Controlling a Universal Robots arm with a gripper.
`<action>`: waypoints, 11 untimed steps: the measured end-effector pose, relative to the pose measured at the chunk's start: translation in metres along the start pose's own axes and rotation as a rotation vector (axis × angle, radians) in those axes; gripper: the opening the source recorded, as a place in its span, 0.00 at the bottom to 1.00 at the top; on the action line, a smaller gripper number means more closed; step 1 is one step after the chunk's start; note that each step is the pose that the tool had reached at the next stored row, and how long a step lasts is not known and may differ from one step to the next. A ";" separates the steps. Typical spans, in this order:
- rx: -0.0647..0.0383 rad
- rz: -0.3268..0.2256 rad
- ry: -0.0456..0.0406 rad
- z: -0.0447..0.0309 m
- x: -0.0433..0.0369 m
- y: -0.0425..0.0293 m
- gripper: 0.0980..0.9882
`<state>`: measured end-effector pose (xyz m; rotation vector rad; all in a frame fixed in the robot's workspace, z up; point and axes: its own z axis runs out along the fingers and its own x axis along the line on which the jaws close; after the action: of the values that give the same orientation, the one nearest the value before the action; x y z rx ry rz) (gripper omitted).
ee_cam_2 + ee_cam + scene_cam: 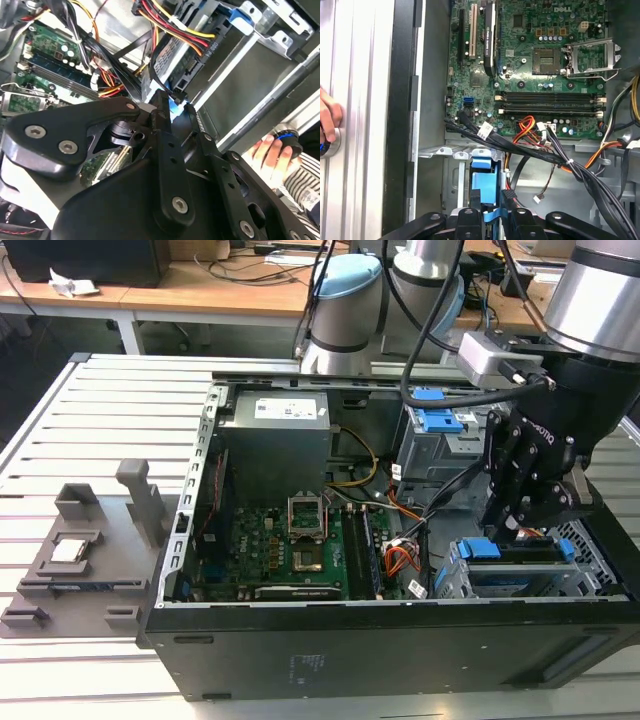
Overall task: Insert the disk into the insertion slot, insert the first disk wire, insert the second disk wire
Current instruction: 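Insert the second disk wire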
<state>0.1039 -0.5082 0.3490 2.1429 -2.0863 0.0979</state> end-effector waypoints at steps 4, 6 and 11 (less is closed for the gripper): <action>0.000 0.000 0.0003 0.0001 0.0000 0.0000 0.21; 0.000 0.000 0.0002 0.0001 0.0000 0.0000 0.07; 0.000 0.000 0.0000 0.0001 0.0000 0.0000 0.05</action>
<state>0.1039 -0.5082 0.3489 2.1429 -2.0863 0.0980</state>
